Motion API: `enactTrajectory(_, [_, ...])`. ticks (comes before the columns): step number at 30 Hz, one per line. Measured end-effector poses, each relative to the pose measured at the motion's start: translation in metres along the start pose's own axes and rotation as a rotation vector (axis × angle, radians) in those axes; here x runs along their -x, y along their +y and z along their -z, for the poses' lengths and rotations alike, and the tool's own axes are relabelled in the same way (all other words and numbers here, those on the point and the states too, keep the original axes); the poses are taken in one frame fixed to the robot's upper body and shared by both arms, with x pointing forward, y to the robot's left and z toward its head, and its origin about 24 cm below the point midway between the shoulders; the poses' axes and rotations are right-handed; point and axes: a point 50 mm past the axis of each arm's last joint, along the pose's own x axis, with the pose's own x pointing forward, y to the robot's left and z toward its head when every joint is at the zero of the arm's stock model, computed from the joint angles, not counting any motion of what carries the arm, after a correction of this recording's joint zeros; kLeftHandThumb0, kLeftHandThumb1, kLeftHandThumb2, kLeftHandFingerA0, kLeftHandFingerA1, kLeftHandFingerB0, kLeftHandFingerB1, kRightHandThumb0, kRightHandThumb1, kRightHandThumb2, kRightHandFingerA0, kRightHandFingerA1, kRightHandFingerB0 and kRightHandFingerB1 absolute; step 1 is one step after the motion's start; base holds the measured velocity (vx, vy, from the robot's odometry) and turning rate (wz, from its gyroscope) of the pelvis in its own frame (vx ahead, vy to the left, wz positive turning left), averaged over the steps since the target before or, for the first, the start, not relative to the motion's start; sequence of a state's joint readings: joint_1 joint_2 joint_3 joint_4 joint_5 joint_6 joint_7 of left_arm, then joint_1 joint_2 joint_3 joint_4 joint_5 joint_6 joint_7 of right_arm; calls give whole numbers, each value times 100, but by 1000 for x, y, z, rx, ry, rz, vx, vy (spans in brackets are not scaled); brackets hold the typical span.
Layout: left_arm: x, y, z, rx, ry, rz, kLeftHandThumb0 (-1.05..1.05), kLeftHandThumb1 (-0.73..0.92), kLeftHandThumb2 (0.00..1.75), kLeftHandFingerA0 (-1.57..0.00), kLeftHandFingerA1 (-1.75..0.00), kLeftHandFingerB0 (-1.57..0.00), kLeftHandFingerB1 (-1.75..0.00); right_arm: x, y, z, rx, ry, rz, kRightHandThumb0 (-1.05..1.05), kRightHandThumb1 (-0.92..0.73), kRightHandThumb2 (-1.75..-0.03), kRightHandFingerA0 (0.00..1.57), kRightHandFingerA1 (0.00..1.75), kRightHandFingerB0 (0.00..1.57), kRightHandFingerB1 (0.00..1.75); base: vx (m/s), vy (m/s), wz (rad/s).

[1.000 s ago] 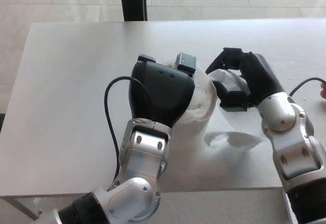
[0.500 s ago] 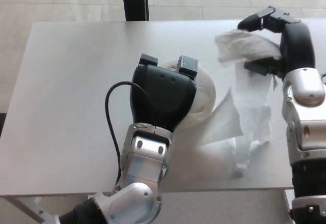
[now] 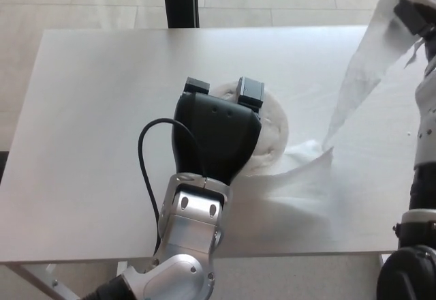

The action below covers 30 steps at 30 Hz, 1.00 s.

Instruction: A toilet paper roll is kept in the middle of the desk infront of the robot. The robot places its left hand on the top of the toilet paper roll to hold it still and uses its right hand to tear off a piece of toilet paper from it and hands the paper to a person

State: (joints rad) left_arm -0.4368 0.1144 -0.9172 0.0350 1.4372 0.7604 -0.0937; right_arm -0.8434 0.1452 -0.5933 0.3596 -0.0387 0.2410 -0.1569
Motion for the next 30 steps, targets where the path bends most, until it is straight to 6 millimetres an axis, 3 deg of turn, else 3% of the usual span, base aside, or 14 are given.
enactTrajectory(2, [2,-2,0,0,2,5,-64,78,65,-61,-75,-30,-48,-5,-2,-9,-57,-13,29,-20,-63,-96,105,175,75,162,0,0,0])
enactTrajectory(3, [3,-4,1,3,5,11,-52,59,104,-52,-73,-18,-54,-8,-3,-16,-92,-22,47,-20,-48,-126,104,175,82,163,0,0,0])
enactTrajectory(5, [7,-7,3,9,14,21,-52,59,104,-52,-73,-18,-54,-15,-9,-34,-136,-64,82,-20,-48,-126,104,175,82,163,0,0,0])
enactTrajectory(6, [8,-8,4,12,19,24,-63,82,63,-46,-62,-30,-49,-17,-12,-43,-155,-88,96,-12,-39,-140,102,175,83,151,0,0,0])
enactTrajectory(7, [9,-9,5,15,23,27,-51,60,104,-51,-71,-22,-55,-20,-15,-53,-152,-123,107,-13,-35,-143,105,175,93,151,0,0,0])
enactTrajectory(9, [10,-9,7,21,30,26,-61,83,64,-44,-62,-35,-48,-22,-23,-69,-100,-194,117,-16,-36,-145,106,168,92,153,0,0,0])
enactTrajectory(15, [12,-7,14,26,39,16,-63,82,66,-46,-63,-37,-49,-24,-45,-88,109,-316,147,-14,-41,-133,90,167,84,151,0,0,0])
enactTrajectory(16, [12,-6,15,27,39,12,-53,64,107,-55,-74,-26,-55,-24,-48,-89,147,-329,151,-14,-46,-122,86,168,79,152,0,0,0])
enactTrajectory(19, [13,-5,18,31,43,7,-64,79,68,-53,-66,-36,-49,-23,-61,-90,264,-357,166,-12,-53,-114,91,168,80,148,0,0,0])
enactTrajectory(20, [14,-5,19,33,44,6,-52,63,107,-54,-73,-28,-56,-23,-67,-89,312,-363,170,-10,-56,-104,90,168,78,147,0,0,0])
enactTrajectory(24, [16,-5,22,36,44,9,-64,83,66,-44,-63,-39,-48,-21,-84,-84,475,-370,176,-20,-75,-75,84,168,73,150,0,0,0])
enactTrajectory(25, [16,-6,23,36,45,11,-54,65,108,-53,-73,-28,-56,-21,-89,-82,536,-369,173,-18,-74,-74,86,166,74,146,0,0,0])
enactTrajectory(29, [18,-7,26,33,46,14,-62,86,65,-50,-64,-40,-48,-18,-107,-71,729,-344,153,-11,-63,-91,89,166,75,144,0,0,0])
enactTrajectory(30, [19,-7,27,34,45,15,-55,66,107,-50,-72,-25,-55,-18,-111,-68,768,-338,146,-9,-65,-89,88,166,75,144,0,0,0])
